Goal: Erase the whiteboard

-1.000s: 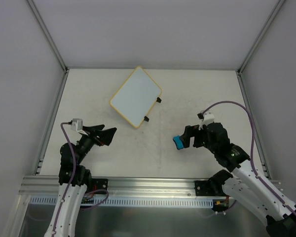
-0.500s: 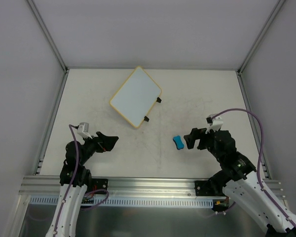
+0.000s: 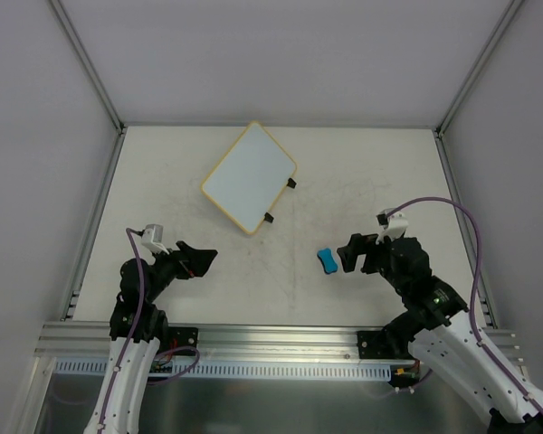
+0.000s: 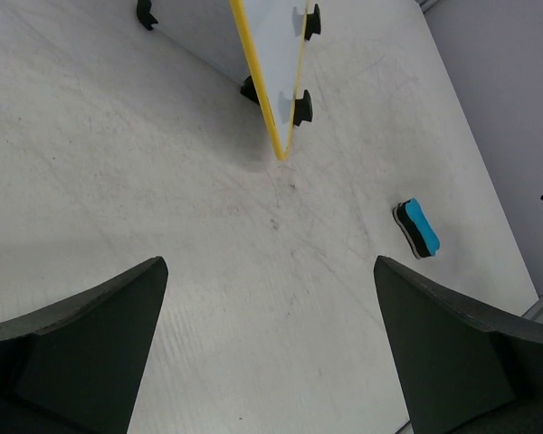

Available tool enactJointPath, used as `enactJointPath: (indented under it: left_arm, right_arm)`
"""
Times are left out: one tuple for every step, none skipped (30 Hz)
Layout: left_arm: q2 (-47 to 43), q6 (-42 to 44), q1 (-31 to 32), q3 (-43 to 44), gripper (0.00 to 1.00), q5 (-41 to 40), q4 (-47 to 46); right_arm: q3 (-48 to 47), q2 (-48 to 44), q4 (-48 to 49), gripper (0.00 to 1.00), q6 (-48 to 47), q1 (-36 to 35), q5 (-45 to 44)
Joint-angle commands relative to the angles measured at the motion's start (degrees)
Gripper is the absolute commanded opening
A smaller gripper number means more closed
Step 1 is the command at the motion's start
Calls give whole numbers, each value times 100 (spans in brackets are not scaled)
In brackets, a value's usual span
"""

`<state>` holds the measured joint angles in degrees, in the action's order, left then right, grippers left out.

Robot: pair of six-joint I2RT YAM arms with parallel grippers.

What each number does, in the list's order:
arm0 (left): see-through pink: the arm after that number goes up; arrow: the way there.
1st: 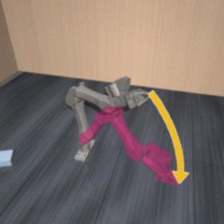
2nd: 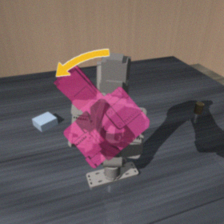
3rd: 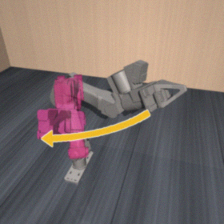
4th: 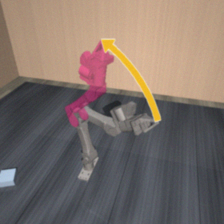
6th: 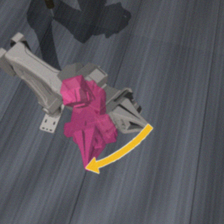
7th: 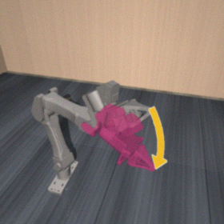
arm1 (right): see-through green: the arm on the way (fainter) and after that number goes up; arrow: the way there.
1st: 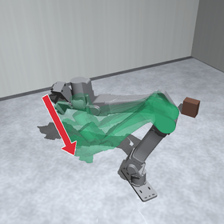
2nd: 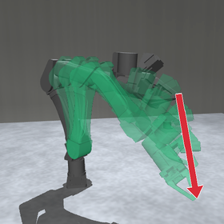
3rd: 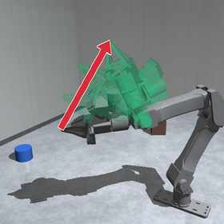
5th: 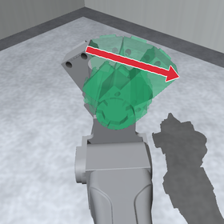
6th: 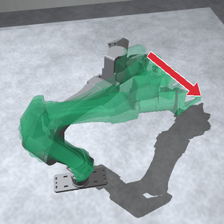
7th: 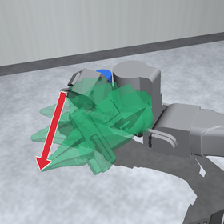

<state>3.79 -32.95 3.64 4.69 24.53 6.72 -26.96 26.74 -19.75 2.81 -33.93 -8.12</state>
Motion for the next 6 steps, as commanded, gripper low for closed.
enactJointPath:
  left_arm:
    - [-36,131,-56,41,99,-19,-22]
    - [-28,131,-56,41,99,-10,-22]
    - [-28,131,-48,41,99,-19,-22]
    - [-36,131,-48,41,99,-19,-22]
    - [-36,131,-56,41,99,-19,-22]
    - [-36,131,-56,41,99,-28,-22]
  right_arm:
    - [-55,24,173,99,62,18,-146]
    - [-46,24,164,99,71,27,-172]
    - [-55,24,173,99,62,27,-172]
    - [-55,15,164,99,62,18,-172]
    - [-64,33,164,99,88,27,-190]
    - [-72,33,164,99,97,18,-190]
